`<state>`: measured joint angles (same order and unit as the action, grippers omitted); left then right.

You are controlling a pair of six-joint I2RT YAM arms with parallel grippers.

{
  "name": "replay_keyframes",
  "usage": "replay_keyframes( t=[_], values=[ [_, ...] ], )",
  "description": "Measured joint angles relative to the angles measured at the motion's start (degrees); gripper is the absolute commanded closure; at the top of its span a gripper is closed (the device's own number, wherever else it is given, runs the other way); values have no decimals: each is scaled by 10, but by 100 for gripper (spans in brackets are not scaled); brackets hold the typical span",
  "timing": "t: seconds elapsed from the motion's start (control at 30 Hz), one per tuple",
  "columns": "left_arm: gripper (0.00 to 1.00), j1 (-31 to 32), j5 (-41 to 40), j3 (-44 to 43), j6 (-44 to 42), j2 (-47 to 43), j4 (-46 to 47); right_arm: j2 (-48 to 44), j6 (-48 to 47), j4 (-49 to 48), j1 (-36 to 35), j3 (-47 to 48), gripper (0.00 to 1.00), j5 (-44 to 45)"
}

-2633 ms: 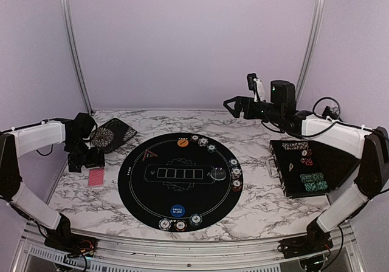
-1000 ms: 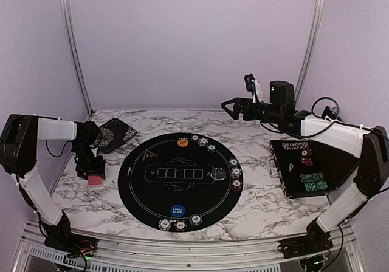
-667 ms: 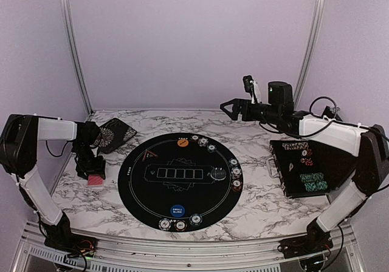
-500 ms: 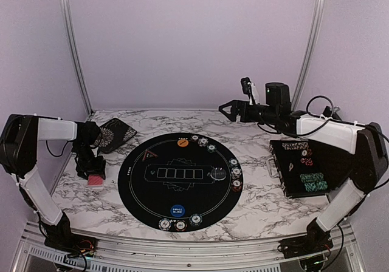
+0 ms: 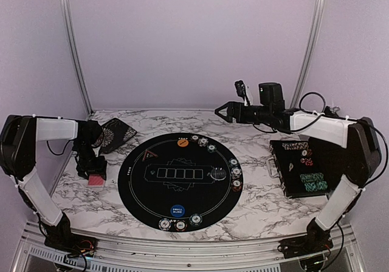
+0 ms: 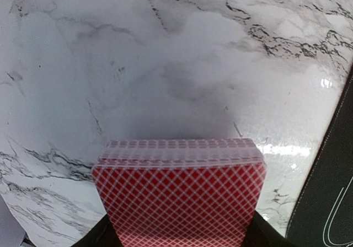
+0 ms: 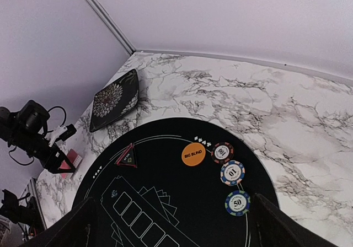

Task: Distribute texas hold em gaming equipment
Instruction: Pick up the face-down deck piles from the center of the board, then pass from the left arm to the right

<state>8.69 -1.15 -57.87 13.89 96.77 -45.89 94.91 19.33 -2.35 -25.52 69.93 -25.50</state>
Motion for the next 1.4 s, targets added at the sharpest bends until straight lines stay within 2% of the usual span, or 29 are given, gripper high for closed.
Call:
replay_keyframes(
  t=[0.43, 0.8, 1.07, 1.4],
  values=[
    [51, 47, 0, -41, 0, -16, -38, 62, 19, 52, -29, 56, 16, -30],
    [51, 134, 3, -103, -1, -20, -71, 106, 68, 57, -55, 63, 21, -81],
    [51, 188, 7, -167, -13, -19, -100, 126, 137, 12, -68, 63, 26, -119],
    [51, 225, 18, -193, -31, -12, -128, 165, 223, -44, -83, 59, 28, -138]
  ],
)
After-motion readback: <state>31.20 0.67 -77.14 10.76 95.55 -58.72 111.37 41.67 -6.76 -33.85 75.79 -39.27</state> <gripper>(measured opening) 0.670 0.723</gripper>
